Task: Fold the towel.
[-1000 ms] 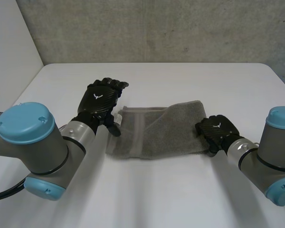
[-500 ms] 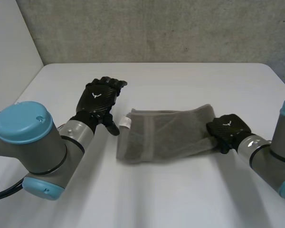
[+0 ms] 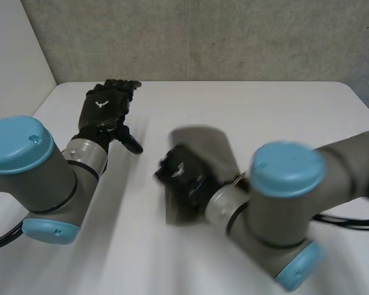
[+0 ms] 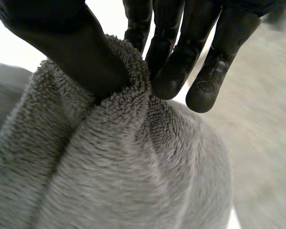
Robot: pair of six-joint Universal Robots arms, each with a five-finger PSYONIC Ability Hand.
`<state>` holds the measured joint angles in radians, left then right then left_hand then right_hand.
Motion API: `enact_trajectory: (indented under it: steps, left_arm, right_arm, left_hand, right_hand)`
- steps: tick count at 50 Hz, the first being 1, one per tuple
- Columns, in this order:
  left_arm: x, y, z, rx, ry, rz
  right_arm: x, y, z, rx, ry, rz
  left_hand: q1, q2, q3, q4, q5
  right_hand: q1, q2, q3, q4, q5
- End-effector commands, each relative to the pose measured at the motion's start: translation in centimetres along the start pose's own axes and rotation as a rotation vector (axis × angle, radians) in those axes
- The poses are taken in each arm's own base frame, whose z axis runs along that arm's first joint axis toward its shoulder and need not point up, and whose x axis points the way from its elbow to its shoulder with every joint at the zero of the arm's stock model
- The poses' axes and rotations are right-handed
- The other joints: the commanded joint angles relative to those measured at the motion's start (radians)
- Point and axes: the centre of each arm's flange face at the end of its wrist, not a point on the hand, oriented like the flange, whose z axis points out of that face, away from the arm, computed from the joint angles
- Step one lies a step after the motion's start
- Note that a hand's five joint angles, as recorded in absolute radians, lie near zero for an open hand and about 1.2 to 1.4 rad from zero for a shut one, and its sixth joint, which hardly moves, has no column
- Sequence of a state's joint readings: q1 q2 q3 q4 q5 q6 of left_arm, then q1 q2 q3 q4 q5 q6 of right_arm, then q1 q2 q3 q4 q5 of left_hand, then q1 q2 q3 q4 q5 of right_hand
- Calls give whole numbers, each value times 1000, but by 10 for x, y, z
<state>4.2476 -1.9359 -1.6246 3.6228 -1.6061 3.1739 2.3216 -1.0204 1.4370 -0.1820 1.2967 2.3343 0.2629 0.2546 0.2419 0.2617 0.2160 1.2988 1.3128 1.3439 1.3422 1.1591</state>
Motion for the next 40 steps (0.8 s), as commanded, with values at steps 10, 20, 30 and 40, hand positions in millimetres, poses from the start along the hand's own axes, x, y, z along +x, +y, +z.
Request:
enact_trajectory:
  steps: [10,20,30,40]
  left_arm:
    - [-3,-14,0,42,-32,-56]
    - [24,0,-10,-8,39,-128]
    - [54,56,-29,-214,114,-89]
    - [66,94,-40,-319,120,5]
  right_arm:
    - [41,-8,-19,0,129,288]
    - [102,17,-44,-32,314,586]
    - [87,64,-22,-159,266,650]
    - [54,108,4,-271,165,704]
  left_hand:
    - [-88,-79,-67,-86,-215]
    - [-79,-71,-58,-78,-206]
    - [-76,-68,-55,-75,-203]
    - [-76,-68,-55,-75,-203]
  right_hand:
    - [-1124,-1138,-1169,-1168,-1159]
    - [-1124,-1138,-1169,-1168,-1159]
    - [-1124,-1138,-1169,-1168,-1159]
    - [-1124,-1138,-1169,-1168,-1159]
